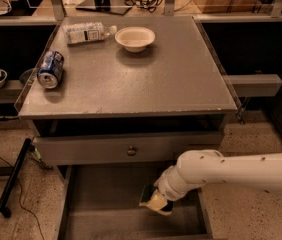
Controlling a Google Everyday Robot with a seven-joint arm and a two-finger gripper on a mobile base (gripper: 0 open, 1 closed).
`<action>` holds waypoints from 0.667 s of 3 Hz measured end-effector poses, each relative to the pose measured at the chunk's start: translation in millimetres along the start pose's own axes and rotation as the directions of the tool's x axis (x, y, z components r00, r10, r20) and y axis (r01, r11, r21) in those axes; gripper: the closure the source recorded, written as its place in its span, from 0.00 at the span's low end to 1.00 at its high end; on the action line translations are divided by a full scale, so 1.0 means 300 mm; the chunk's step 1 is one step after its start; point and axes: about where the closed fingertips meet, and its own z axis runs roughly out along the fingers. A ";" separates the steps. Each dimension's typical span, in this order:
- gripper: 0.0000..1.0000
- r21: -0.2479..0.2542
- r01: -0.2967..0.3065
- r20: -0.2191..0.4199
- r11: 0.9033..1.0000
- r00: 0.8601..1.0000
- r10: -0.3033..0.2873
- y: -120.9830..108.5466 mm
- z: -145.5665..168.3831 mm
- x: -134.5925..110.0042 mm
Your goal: Place sponge into middle drawer
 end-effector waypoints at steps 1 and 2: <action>1.00 0.002 -0.001 0.000 1.000 1.000 0.001 -0.001 0.004 -0.002; 1.00 -0.022 -0.015 -0.021 1.000 1.000 0.015 0.020 0.054 0.029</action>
Offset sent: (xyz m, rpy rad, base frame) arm -0.0156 0.0029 -0.0388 -0.0211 0.0719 -0.0077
